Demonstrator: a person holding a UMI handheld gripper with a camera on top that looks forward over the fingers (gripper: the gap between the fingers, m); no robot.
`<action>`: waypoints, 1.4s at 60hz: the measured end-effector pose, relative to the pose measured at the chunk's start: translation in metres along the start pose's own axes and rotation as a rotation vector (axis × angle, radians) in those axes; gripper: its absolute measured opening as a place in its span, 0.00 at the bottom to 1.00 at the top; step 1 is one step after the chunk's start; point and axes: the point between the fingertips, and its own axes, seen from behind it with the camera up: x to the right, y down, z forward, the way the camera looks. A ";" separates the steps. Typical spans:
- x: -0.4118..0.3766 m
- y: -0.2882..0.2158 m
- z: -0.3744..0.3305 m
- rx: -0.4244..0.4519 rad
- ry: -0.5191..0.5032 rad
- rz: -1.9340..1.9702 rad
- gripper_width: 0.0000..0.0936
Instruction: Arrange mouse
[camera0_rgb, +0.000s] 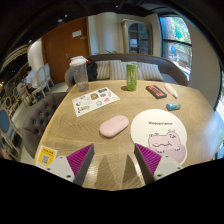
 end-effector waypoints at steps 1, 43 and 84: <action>-0.003 0.000 0.007 0.001 -0.009 -0.001 0.90; -0.031 -0.055 0.125 0.057 -0.070 -0.114 0.49; 0.173 -0.035 0.044 0.029 0.108 -0.048 0.42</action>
